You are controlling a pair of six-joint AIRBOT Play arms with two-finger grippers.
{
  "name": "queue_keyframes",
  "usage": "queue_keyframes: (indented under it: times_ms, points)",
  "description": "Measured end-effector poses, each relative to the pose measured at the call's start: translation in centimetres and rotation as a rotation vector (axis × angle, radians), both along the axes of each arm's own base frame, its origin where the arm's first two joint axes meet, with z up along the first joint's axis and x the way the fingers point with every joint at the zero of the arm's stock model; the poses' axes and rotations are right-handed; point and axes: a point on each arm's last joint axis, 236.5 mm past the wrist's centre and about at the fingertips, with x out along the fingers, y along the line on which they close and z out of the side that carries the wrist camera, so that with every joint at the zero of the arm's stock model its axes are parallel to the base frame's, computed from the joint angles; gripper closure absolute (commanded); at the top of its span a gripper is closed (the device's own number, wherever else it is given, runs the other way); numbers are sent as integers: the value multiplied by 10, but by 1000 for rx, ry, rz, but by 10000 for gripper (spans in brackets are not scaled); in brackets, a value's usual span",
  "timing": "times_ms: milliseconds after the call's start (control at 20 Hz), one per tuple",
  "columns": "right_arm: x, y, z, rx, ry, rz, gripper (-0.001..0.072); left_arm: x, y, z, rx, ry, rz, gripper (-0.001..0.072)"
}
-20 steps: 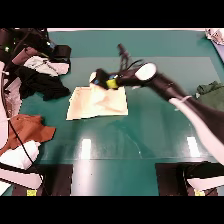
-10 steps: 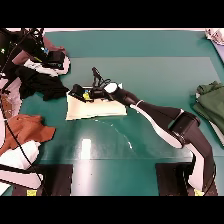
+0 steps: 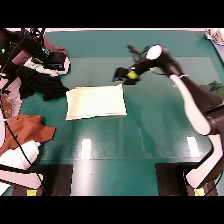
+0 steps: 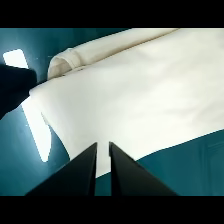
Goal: Fold the shirts.
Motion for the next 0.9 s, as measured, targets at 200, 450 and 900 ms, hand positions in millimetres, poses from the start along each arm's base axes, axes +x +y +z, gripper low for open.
queue_keyframes:
  times_ms: [200, 450, 900]
  points:
    - [-24, -61, -27, 12, 111, -43, 1, 1, -2, 1, -8, -4, 0, 575]
    - [-54, -49, -69, 127, 151, -55, 1, 2, -3, 1, -13, -9, 0, 575]
    - [-50, 59, -74, 326, -35, -115, 696, 2, -3, 2, -13, -9, 0, 575]
